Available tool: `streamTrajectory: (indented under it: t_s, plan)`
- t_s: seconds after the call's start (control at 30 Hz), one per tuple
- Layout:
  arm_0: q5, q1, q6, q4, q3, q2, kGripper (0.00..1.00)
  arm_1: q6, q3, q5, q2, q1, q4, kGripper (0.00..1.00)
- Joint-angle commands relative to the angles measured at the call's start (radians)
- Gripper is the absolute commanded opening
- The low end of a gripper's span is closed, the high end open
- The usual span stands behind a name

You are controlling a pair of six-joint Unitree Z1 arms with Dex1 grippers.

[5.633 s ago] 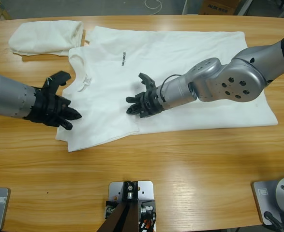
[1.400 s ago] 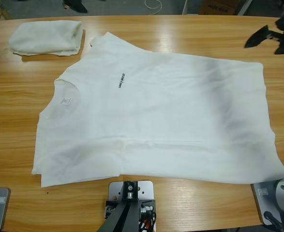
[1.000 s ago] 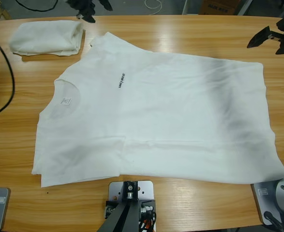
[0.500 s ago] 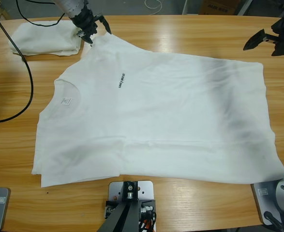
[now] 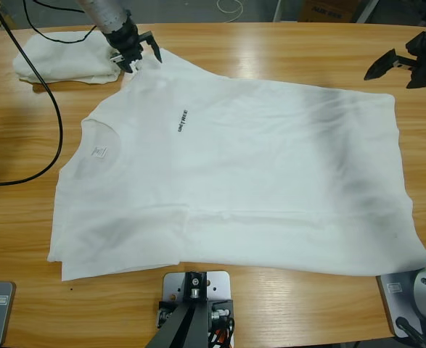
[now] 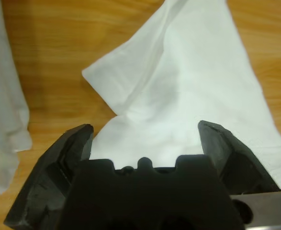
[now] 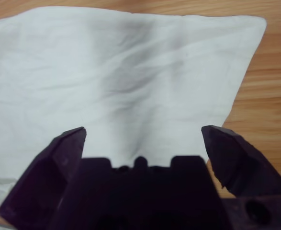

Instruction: Fold clothes

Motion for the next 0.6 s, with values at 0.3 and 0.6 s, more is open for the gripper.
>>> streamTrajectory:
  t_s: [0.3,0.6]
  plan:
    - [-0.063,-0.038,0.124,0.071,-0.263,0.129,0.000,-0.010,0.065,-0.004,0.029,-0.013,-0.030,1.000]
    - [-0.119,-0.037,0.268,0.179,-0.469,0.117,0.000,-0.009,0.099,0.004,0.029,-0.012,-0.049,1.000]
